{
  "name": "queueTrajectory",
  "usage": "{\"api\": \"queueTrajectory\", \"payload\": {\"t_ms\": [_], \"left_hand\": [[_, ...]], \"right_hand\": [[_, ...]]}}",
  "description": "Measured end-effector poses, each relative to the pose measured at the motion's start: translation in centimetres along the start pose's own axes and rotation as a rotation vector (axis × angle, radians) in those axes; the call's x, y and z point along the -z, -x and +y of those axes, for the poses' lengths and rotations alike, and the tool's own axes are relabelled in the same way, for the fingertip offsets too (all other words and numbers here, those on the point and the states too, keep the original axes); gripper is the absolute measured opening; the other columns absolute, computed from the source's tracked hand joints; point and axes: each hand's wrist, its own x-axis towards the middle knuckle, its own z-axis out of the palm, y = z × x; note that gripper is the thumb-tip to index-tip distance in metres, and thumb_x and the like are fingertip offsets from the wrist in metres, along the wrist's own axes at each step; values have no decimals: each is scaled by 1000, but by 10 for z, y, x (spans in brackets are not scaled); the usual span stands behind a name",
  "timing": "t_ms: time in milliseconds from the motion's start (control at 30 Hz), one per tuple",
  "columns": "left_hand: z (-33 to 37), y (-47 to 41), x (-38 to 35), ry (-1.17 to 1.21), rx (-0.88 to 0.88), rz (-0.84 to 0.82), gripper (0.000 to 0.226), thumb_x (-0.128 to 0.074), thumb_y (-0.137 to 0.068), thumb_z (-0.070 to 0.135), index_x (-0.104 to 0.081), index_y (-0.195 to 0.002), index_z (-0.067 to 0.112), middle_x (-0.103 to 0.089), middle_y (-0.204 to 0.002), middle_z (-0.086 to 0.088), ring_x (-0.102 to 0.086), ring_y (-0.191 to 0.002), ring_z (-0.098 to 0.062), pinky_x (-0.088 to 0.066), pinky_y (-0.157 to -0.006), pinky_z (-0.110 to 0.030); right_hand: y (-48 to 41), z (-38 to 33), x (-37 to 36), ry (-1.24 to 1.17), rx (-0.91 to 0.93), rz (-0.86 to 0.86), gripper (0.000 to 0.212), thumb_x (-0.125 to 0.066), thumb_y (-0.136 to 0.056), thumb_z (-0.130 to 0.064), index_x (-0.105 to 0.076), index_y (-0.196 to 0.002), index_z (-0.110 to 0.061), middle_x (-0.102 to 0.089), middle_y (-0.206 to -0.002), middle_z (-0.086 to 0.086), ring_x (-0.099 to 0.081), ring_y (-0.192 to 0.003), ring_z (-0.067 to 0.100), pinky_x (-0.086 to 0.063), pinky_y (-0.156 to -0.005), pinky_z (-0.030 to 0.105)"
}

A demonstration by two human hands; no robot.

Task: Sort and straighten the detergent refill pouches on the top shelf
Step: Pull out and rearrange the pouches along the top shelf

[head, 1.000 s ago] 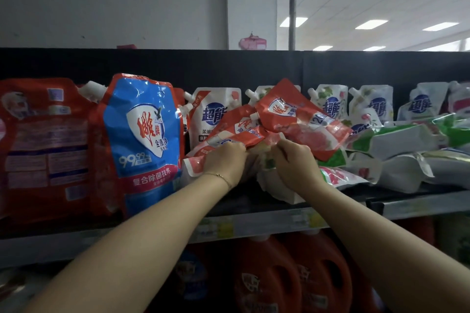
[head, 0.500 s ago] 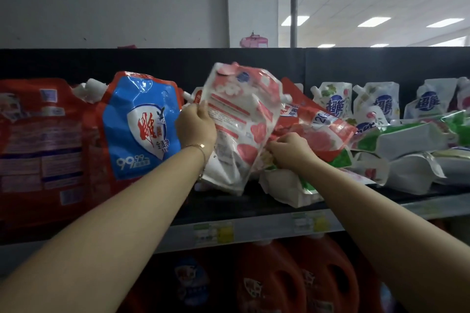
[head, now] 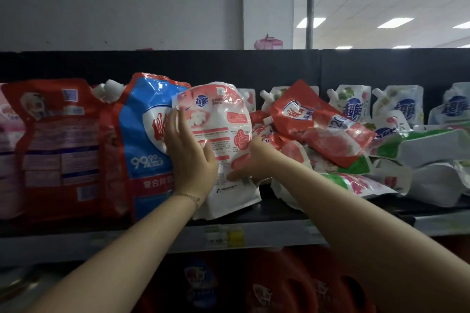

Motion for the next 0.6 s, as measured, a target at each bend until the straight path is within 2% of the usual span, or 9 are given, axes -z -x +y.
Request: {"api": "queueTrajectory", "payload": {"t_ms": [100, 200, 267, 333, 367, 433, 500, 533, 600], "left_hand": [[1, 8, 1, -298, -195, -129, 72, -64, -81, 5, -33, -145, 10, -15, -155, -12, -7, -146, -28, -13, -118, -51], [2, 22, -3, -393, -423, -328, 62, -70, -77, 5, -50, -136, 9, -41, -146, -13, -37, -136, -31, -24, -113, -47], [3, 26, -3, -402, -448, -478, 54, -60, -88, 18, -45, -140, 11, -50, -142, -9, -50, -128, -26, -29, -110, -41], [2, 25, 0, -465, -443, -574, 54, -32, -99, 42, -31, -148, 20, -41, -150, -4, -40, -137, -21, -23, -113, -44], [1, 23, 2, -525, -457, -632, 60, -22, -98, 55, -22, -151, 27, -29, -156, -4, -29, -143, -19, -17, -114, -46], [-1, 22, 4, -665, -514, -765, 74, -14, -88, 76, 2, -151, 40, 8, -159, -2, 5, -147, -15, 0, -114, -48], [-3, 23, 6, -746, -531, -810, 81, -13, -82, 82, 18, -145, 43, 27, -152, 0, 24, -141, -14, 11, -111, -49], [-4, 25, 6, -744, -523, -783, 82, -14, -81, 84, 16, -145, 43, 25, -154, -1, 22, -143, -16, 13, -111, -51], [-5, 26, 7, -738, -491, -740, 83, -17, -78, 85, -8, -149, 44, -2, -161, -5, 0, -148, -25, 5, -111, -58]], "right_hand": [[-3, 3, -19, -81, 4, 10, 65, -69, -86, -22, -28, -135, -7, -50, -126, 2, -53, -117, 27, -45, -88, 29], [-3, 6, -32, 54, 83, 57, 63, -60, -90, -16, -26, -140, -2, -50, -134, 13, -51, -120, 31, -44, -98, 34], [-1, 8, -20, 26, 54, -113, 75, -66, -86, -12, -21, -145, -5, -51, -132, 13, -56, -116, 30, -47, -98, 39], [-3, 14, 2, -82, -12, -279, 53, -68, -85, -6, -42, -131, -11, -61, -106, -1, -65, -92, 16, -56, -78, 28], [-3, 15, 12, -68, -65, -261, 36, -66, -87, -6, -53, -120, -12, -63, -97, -4, -64, -82, 11, -55, -71, 23], [-11, 17, 25, 77, -115, -97, 23, -62, -92, -18, -61, -112, -7, -67, -98, -1, -62, -79, 13, -53, -70, 22], [-23, 21, 30, 263, -143, 58, 28, -55, -96, -33, -56, -115, -13, -63, -106, -1, -59, -87, 16, -44, -70, 20], [-32, 25, 29, 208, -196, 57, 27, -54, -96, -34, -54, -116, -14, -63, -107, 0, -60, -89, 17, -44, -71, 19], [-48, 29, 25, -131, -288, 33, 29, -57, -93, -27, -58, -117, -11, -65, -112, 7, -65, -93, 24, -54, -79, 29]]}}
